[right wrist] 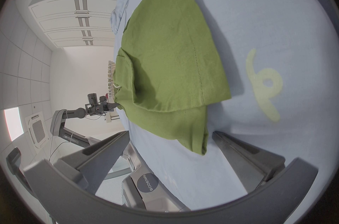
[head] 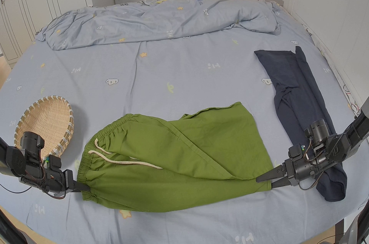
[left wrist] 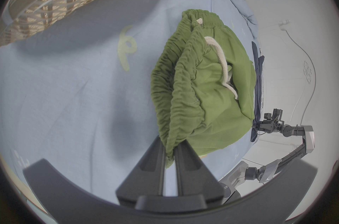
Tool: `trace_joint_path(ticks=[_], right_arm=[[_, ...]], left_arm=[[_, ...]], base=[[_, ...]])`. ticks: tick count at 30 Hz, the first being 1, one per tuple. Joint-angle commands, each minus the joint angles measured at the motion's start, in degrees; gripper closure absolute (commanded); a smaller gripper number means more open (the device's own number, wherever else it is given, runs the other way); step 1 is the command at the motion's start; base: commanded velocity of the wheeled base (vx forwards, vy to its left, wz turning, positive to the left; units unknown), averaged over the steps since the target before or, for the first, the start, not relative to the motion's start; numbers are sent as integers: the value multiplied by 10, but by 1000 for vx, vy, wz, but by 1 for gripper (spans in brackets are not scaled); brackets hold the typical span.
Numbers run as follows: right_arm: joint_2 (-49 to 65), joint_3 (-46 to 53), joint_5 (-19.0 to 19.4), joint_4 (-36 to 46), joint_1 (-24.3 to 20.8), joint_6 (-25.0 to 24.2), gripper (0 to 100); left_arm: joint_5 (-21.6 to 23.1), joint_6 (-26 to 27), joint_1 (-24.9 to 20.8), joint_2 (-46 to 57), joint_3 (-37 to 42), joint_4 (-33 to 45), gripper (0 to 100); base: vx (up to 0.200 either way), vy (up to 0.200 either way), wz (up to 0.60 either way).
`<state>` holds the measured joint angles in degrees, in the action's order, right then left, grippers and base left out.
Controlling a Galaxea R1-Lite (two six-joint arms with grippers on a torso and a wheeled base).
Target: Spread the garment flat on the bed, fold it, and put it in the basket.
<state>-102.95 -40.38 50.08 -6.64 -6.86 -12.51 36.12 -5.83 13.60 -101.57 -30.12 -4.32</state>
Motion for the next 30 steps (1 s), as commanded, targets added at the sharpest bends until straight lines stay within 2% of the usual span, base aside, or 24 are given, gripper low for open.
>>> trace_joint_path(ticks=[1,6,7,22,25,30], right_arm=[[-11,5,-1,-13,1,0,0],[-23,6,-1,-21,11,0,0],[-23,6,-1,-21,11,0,100],[-40,16,-1,-41,38,6,100],[-26,27,-3,-40,33,9,100],[50,61,-5,-30,17,6,100]], left_arm=[[0,0,0,-1,1,0,100],[0,0,0,-1,1,0,100],[0,0,0,-1,1,0,100],[0,6,4,-8,1,2,100],[0,30,5,-12,0,25,100],[0,85,3,7,-14,114,100]], base=[[0,0,0],[0,0,0],[0,0,0],[0,0,0],[0,0,0],[0,0,0]])
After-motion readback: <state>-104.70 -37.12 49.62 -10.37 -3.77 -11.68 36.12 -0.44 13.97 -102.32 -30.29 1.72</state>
